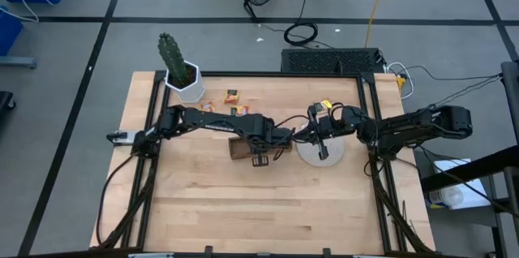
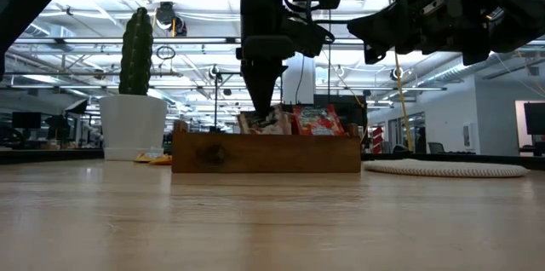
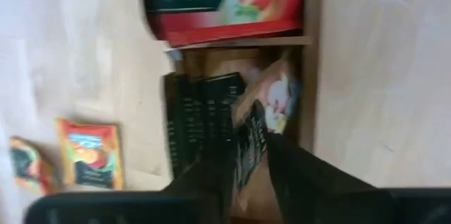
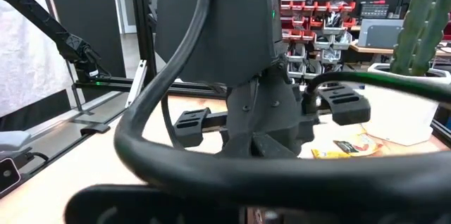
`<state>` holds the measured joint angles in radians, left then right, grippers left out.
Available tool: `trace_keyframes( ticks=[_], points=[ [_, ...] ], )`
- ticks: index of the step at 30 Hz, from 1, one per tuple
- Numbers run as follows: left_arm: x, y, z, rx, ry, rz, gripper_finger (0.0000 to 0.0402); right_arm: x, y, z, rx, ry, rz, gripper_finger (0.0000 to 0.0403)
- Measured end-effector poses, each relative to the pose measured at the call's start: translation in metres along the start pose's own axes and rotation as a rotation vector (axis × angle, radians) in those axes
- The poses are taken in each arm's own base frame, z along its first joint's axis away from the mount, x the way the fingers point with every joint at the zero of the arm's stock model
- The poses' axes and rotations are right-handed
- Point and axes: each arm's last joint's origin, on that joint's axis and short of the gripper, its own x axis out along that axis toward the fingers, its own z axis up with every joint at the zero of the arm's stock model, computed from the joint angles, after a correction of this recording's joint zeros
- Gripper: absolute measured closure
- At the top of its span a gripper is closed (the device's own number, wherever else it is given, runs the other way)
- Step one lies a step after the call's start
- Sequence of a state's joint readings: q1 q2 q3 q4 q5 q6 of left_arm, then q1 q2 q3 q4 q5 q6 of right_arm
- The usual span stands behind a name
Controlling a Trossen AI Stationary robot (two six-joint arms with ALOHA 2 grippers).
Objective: Pick & Place Tea
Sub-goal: Put the brown tea bag into the middle section of the wooden organizer, then adjust the wooden organizer
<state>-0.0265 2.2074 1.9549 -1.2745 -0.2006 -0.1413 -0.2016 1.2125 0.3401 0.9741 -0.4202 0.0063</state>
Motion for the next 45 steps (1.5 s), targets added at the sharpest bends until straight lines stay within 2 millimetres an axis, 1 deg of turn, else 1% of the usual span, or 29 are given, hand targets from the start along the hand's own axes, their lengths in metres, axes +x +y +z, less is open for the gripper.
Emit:
trace_keyframes(
  ticks=[7, 10, 13, 16, 20, 22, 24, 26, 28, 30, 31, 39, 45],
  points=[
    [0.0, 0.003, 0.0, 0.005, -0.01, 0.1, 0.0233, 0.0, 0.0, 0.0, 0.001, 0.0, 0.0, 0.0399],
    [-0.005, 0.006, -0.001, -0.014, -0.024, 0.157, 0.0207, 0.0, 0.0, 0.0, 0.001, 0.0, 0.0, 0.0399],
    [-0.015, 0.009, -0.004, -0.062, -0.042, 0.171, 0.0193, 0.0, 0.0, 0.0, 0.001, 0.001, 0.0, 0.0399],
    [-0.026, 0.008, -0.009, -0.103, -0.06, 0.168, 0.0189, 0.0, 0.0, -0.001, 0.005, 0.009, 0.0, 0.0399],
    [-0.032, -0.003, -0.012, -0.103, -0.068, 0.128, 0.0189, 0.0, 0.0, -0.002, 0.002, 0.021, 0.0, 0.0399],
    [-0.033, -0.013, -0.012, -0.075, -0.081, 0.094, 0.0201, 0.0, 0.0, -0.003, -0.002, 0.027, 0.0, 0.0399],
    [-0.034, -0.025, -0.011, -0.037, -0.114, 0.071, 0.023, 0.0, 0.0, -0.003, -0.002, 0.031, 0.0, 0.0399],
    [-0.034, -0.036, -0.013, -0.01, -0.126, 0.065, 0.0274, 0.0, 0.0, -0.003, -0.002, 0.033, 0.0, 0.0399],
    [-0.033, -0.043, -0.015, 0.013, -0.118, 0.068, 0.0328, 0.0, 0.0, -0.004, -0.002, 0.035, 0.0, 0.0399],
    [-0.026, -0.044, -0.017, 0.022, -0.115, 0.072, 0.0379, 0.0, 0.0, -0.004, -0.001, 0.035, 0.0, 0.0399],
    [-0.021, -0.043, -0.017, 0.018, -0.113, 0.079, 0.0388, 0.0, 0.0, -0.004, 0.002, 0.035, 0.0, 0.0399],
    [0.028, -0.025, -0.026, -0.036, -0.02, 0.076, 0.0396, 0.0, 0.0, -0.004, 0.031, 0.035, 0.001, 0.0399],
    [0.033, -0.015, -0.026, -0.063, -0.014, 0.075, 0.0396, 0.0, 0.0, -0.003, 0.031, 0.034, 0.002, 0.0399]
  ],
)
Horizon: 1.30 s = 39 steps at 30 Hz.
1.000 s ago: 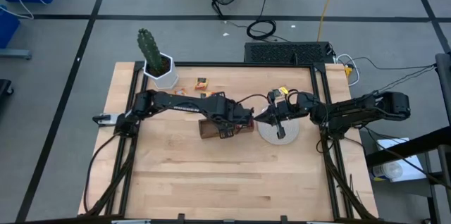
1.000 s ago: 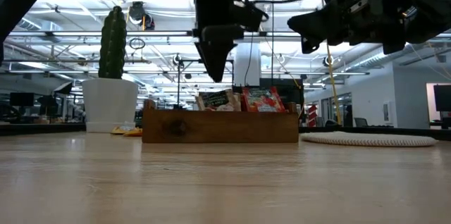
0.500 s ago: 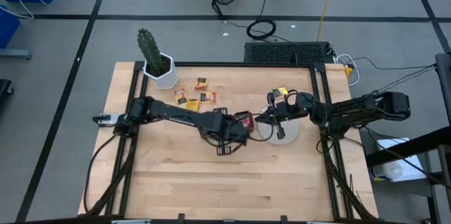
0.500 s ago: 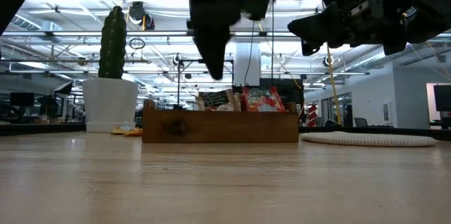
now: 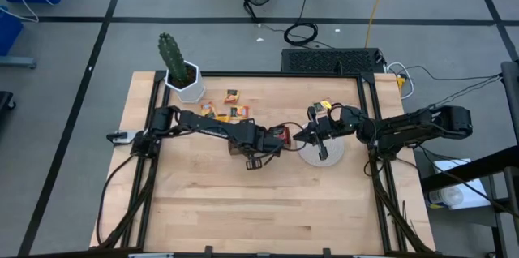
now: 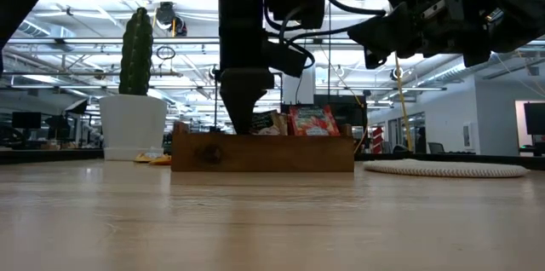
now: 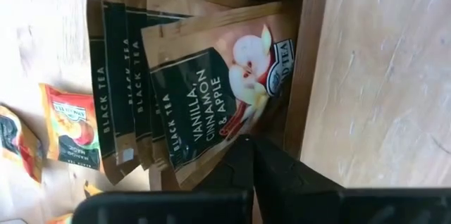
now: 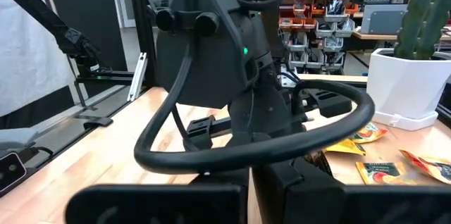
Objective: Pick & Place Tea
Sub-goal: Adjust the wooden organizer
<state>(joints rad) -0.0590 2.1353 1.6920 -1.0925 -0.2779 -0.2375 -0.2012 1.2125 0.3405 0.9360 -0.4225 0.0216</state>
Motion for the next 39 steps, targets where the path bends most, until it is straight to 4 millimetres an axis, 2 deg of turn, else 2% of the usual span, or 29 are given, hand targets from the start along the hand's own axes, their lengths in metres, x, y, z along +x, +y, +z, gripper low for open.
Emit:
trace_keyframes(
  ticks=[19, 29, 39],
  points=[
    [-0.001, 0.004, 0.009, 0.066, -0.082, -0.003, 0.0399, 0.0, 0.0, -0.001, -0.004, 0.006, 0.001, 0.0399],
    [-0.034, 0.009, 0.007, 0.052, -0.196, -0.028, 0.04, 0.0, 0.0, -0.001, -0.004, 0.01, 0.001, 0.0399],
    [-0.038, 0.008, 0.017, 0.078, -0.301, -0.098, 0.0401, 0.0, 0.0, -0.001, -0.004, 0.011, 0.001, 0.0399]
  ],
)
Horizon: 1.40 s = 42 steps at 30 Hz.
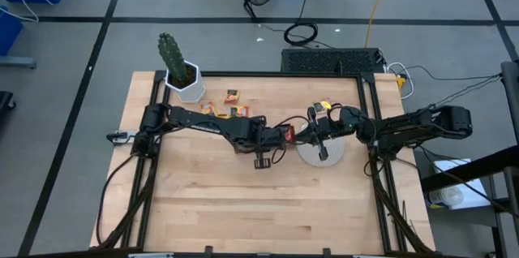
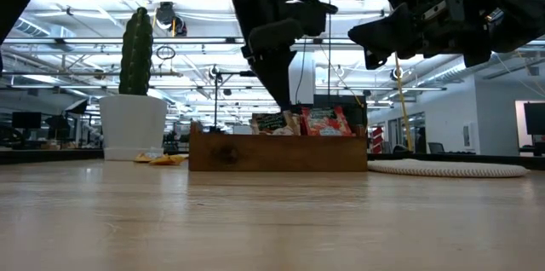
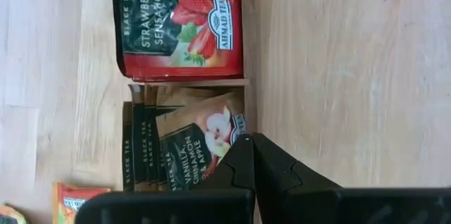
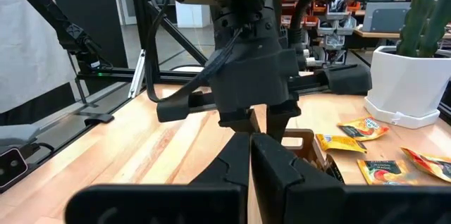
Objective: Pick & Place Tea
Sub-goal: Adjust the wooden organizer
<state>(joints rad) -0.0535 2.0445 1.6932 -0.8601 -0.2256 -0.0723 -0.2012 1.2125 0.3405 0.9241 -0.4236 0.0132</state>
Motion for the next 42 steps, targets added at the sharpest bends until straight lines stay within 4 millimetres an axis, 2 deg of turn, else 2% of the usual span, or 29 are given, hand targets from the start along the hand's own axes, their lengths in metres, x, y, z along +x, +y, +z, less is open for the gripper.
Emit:
trace_keyframes(
  ticks=[3, 10, 14, 27, 42],
  points=[
    [0.001, 0.003, -0.001, -0.005, 0.006, 0.002, 0.0401, 0.0, 0.0, 0.0, 0.0, 0.0, 0.0, 0.0399],
    [0.025, 0.008, -0.008, -0.034, 0.011, -0.035, 0.0401, 0.0, 0.0, 0.0, 0.002, 0.002, 0.0, 0.0399],
    [0.031, 0.01, -0.013, -0.047, 0.038, -0.045, 0.0401, 0.0, 0.0, 0.0, 0.002, 0.002, 0.0, 0.0399],
    [0.032, 0.017, -0.015, -0.091, 0.06, 0.009, 0.0401, 0.0, 0.0, 0.0, 0.002, 0.002, 0.0, 0.0399],
    [0.032, 0.015, -0.011, -0.107, 0.019, -0.049, 0.0401, 0.0, 0.0, 0.0, 0.002, 0.002, 0.0, 0.0399]
  ],
)
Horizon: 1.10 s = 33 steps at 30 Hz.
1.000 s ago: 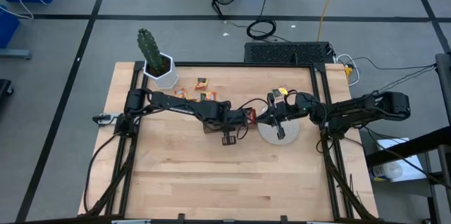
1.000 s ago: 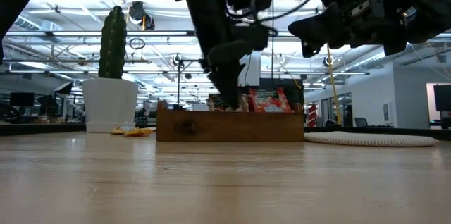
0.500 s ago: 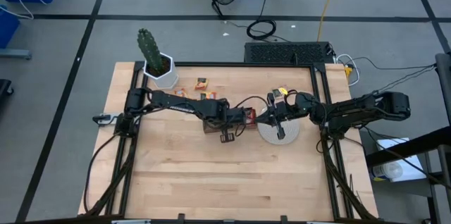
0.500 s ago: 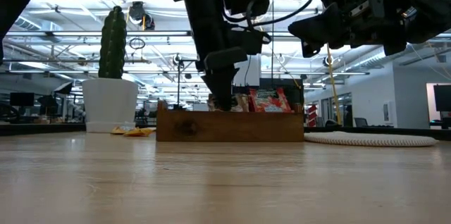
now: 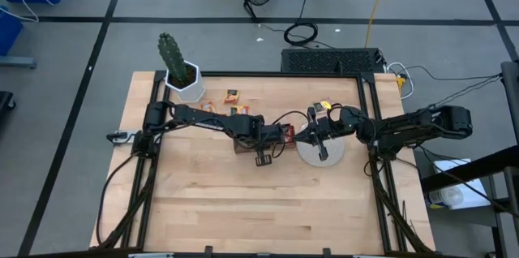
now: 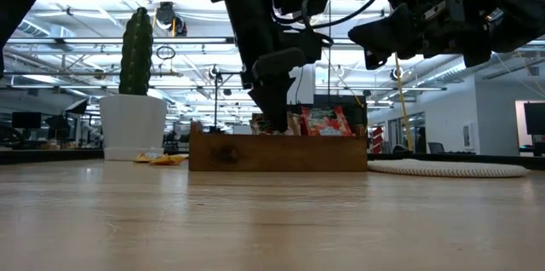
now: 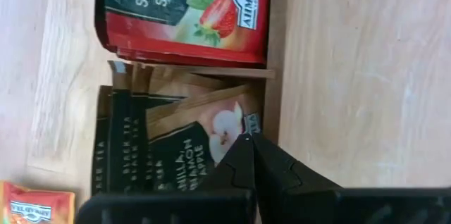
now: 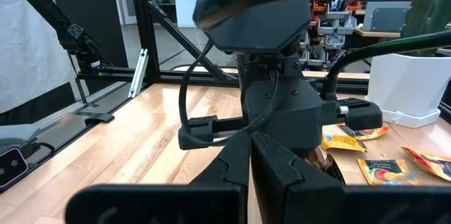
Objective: Pick & Place Tea
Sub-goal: Adjust the wooden organizer
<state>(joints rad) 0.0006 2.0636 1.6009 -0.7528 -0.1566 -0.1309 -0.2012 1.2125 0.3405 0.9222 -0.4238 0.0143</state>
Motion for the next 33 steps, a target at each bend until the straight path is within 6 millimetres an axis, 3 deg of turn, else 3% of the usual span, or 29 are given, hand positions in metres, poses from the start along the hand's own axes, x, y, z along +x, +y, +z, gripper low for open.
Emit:
trace_keyframes(
  ticks=[13, 33],
  points=[
    [0.016, 0.004, -0.013, -0.026, 0.016, 0.033, 0.0401, 0.0, 0.0, 0.0, 0.0, 0.0, 0.0, 0.0399],
    [0.015, 0.01, -0.013, -0.068, -0.003, 0.214, 0.0401, 0.0, 0.0, 0.0, 0.0, 0.0, 0.0, 0.0399]
  ],
)
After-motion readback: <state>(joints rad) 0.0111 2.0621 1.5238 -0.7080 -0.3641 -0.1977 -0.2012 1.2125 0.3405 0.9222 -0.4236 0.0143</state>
